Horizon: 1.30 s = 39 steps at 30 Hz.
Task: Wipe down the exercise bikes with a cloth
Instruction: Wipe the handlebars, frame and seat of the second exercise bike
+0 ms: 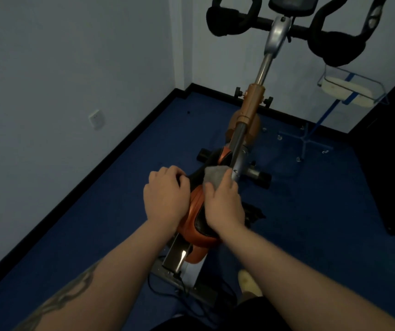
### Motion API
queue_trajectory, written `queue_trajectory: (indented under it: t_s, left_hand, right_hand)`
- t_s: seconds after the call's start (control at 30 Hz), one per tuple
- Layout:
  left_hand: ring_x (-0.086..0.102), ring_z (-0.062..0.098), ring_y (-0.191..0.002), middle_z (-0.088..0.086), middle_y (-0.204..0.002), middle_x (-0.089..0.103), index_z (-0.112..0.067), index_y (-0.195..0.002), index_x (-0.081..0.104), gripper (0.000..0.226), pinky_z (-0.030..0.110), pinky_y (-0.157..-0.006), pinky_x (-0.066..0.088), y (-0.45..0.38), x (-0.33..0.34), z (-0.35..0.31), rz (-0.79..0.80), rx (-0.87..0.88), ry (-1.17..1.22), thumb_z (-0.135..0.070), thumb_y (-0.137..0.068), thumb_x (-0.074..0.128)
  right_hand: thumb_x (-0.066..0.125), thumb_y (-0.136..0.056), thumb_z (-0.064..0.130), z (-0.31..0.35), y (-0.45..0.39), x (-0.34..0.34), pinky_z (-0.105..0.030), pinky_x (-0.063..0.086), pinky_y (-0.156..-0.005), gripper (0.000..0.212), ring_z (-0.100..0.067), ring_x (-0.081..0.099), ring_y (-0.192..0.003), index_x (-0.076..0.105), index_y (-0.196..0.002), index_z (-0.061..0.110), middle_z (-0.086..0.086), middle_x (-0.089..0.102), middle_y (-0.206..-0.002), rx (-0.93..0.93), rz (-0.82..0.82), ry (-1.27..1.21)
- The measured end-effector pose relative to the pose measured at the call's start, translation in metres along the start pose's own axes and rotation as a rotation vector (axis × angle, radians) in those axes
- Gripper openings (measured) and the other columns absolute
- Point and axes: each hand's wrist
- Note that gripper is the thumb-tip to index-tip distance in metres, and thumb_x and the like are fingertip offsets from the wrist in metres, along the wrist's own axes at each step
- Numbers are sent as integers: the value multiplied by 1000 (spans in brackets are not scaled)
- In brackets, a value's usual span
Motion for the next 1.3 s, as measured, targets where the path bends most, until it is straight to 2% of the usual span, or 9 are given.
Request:
queue_trajectory:
  t_s: [0.13, 0.3, 0.47, 0.63, 0.8, 0.93, 1.1, 1.2, 1.3]
  left_hand:
    - [37, 6, -90, -8, -95, 59, -23, -98, 66, 22, 34, -74, 42, 1, 1, 1, -15, -17, 20, -28, -94, 45]
    - [37, 2, -91, -11, -95, 60, -25, -96, 68, 22, 32, -73, 42, 1, 2, 1, -37, -40, 37, -25, -93, 45]
    - [35, -1, -90, -16, -92, 56, -28, -93, 67, 22, 28, -70, 36, 1, 3, 0, -55, -79, 10, -25, -93, 45]
    - [41, 5, -89, -13, -90, 53, -24, -86, 66, 20, 29, -68, 36, 7, 1, -7, -160, -181, -7, -21, -92, 48]
    - [46, 12, -86, -6, -94, 54, -20, -87, 61, 14, 37, -73, 42, 12, 0, -12, -311, -313, -1, -16, -92, 49]
    - [43, 13, -95, -4, -101, 51, -20, -97, 61, 22, 35, -81, 39, 25, 7, -17, -415, -532, 107, -17, -97, 40]
    - [46, 20, -113, 4, -124, 55, -18, -120, 57, 32, 38, -96, 38, 48, 20, -35, -484, -673, 258, -23, -101, 32]
    - [43, 18, -128, 0, -140, 49, -19, -138, 45, 41, 37, -109, 31, 63, 28, -43, -518, -702, 371, -26, -102, 28]
    - [34, 16, -137, -2, -149, 39, -20, -146, 35, 42, 30, -109, 25, 74, 39, -54, -593, -695, 390, -24, -105, 28]
  right_hand:
    - [31, -102, 41, 14, -32, -7, -47, 38, -105, 69, -34, 37, -133, -7, -153, 14, -14, 17, -157, 128, 66, -76]
    - [20, -92, 57, -16, 24, -2, -39, 38, -103, 71, -25, 14, -141, -10, -151, 30, 1, -5, -160, -263, 34, 59]
    - [29, -101, 46, -6, -46, -5, -46, 13, -118, 62, -24, -5, -148, 7, -155, 25, -2, -9, -162, -316, 1, 156]
    - [32, -99, 49, 0, -96, -23, -53, 16, -115, 47, -23, 9, -146, 45, -139, 26, -1, 25, -157, -491, 44, 337]
    - [25, -95, 55, -20, -57, -24, -47, 2, -116, 51, -16, 22, -143, 43, -139, 37, 9, 40, -148, -985, 196, 350]
    - [30, -99, 53, 10, -101, -35, -43, 25, -104, 42, -22, 48, -118, 59, -117, 29, 4, 60, -119, -1005, 244, 540]
    - [25, -98, 47, 10, -45, -6, -51, 18, -109, 45, -23, 37, -131, 50, -132, 30, 1, 48, -139, -996, 205, 466]
    - [27, -99, 45, -7, -42, -21, -45, 12, -114, 49, -16, 22, -142, 31, -147, 37, 7, 30, -154, -1229, 387, 361]
    - [37, -100, 43, 15, -83, -29, -36, 22, -106, 45, -18, 36, -135, 36, -145, 36, 6, 40, -149, -1269, 570, 406]
Point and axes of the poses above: each hand's wrist, its own y-axis away from the middle knuckle, its own x-axis out of the palm, z = x × y
